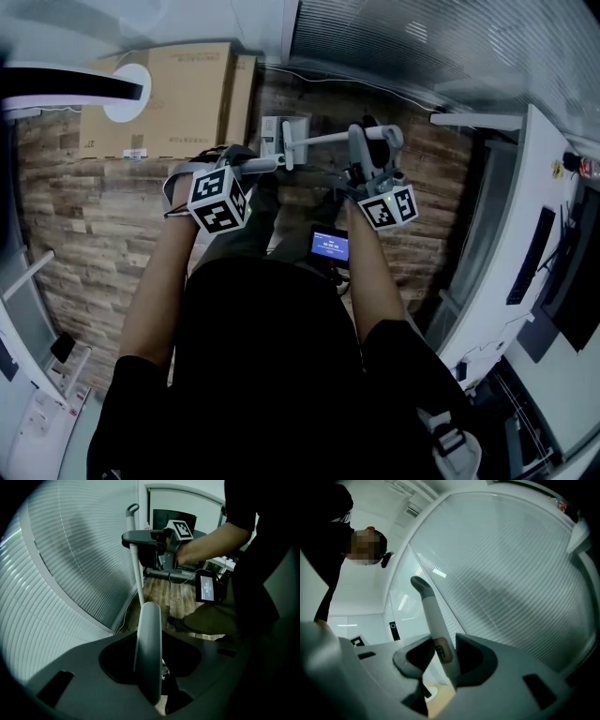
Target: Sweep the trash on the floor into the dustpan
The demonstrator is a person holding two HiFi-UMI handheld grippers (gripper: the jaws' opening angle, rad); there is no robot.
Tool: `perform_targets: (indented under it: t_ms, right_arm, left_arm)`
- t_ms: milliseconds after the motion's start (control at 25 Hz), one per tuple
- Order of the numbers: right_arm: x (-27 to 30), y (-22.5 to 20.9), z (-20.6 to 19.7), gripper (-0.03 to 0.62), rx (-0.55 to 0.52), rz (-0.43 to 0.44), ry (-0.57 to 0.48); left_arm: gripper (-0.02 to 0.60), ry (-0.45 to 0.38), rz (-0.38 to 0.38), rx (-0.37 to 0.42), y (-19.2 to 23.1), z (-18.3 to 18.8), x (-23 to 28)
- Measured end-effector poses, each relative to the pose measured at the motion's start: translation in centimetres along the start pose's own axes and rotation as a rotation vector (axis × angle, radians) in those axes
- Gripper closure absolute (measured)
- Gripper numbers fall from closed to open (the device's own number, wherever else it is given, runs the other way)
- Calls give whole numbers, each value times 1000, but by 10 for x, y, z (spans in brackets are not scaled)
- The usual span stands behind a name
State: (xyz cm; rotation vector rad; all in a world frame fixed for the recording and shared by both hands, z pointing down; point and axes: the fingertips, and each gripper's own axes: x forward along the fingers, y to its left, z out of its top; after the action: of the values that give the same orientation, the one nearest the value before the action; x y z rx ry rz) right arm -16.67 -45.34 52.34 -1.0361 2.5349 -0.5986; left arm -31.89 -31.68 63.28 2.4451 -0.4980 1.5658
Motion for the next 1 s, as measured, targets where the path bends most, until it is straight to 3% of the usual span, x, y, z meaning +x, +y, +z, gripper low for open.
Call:
perform_targets:
  t_ms: [280,480,680,840,920,1000]
  right_arm:
    - [-39,-12,65,464,7,-46,-30]
    - [-52,-3,137,467,-30,17,-83]
    - [-66,2,196,468,-73,53,-66]
    - [-86,1,229,467,-117,66,-50]
    - [-96,1,241,467,-149,74,-46]
    - [-105,1,253,468,-180,80,-38]
  left_arm:
    - [469,57,34,-18,-9,-7,2]
    - [462,81,92,-18,-3,-7,6]
    - [417,77,157,-23,2,10,-11]
    - [420,-33,238,-70,7,46,-60]
    - [434,-165,285,-152,12,69,-91]
    - [453,-348,331,-260,18,95,-122]
